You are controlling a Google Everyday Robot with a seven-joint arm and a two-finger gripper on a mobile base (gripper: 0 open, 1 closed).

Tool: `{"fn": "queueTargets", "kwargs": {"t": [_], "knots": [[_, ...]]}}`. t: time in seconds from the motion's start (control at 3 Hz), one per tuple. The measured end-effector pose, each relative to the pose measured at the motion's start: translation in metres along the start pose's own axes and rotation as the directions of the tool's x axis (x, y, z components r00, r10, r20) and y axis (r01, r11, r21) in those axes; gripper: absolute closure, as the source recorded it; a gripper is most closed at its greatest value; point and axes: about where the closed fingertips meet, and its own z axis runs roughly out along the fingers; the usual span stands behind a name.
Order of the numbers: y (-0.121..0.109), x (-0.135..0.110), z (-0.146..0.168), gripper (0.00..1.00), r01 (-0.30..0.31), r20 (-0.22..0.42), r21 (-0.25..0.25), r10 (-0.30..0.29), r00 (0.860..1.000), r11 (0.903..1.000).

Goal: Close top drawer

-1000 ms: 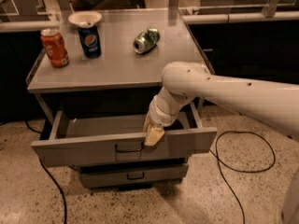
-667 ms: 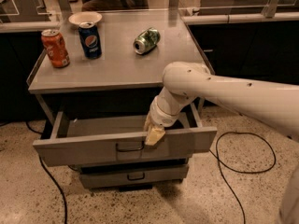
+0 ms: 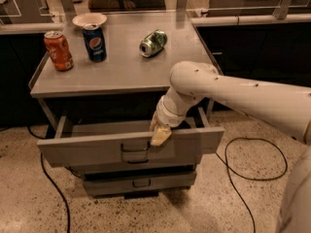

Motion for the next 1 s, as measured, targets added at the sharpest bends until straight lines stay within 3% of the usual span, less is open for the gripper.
{"fn": "queueTargets", "kwargs": {"t": [0.33,1.0], "knots": [[-0.0148,0.0032,0.0003,1.00,0.003,0.005,0.007,-0.003,1.000,1.0000],[-0.0171,0.0016,0.0008,1.00,0.008,0.009,0.006,-0.008,1.000,0.9999]]}}
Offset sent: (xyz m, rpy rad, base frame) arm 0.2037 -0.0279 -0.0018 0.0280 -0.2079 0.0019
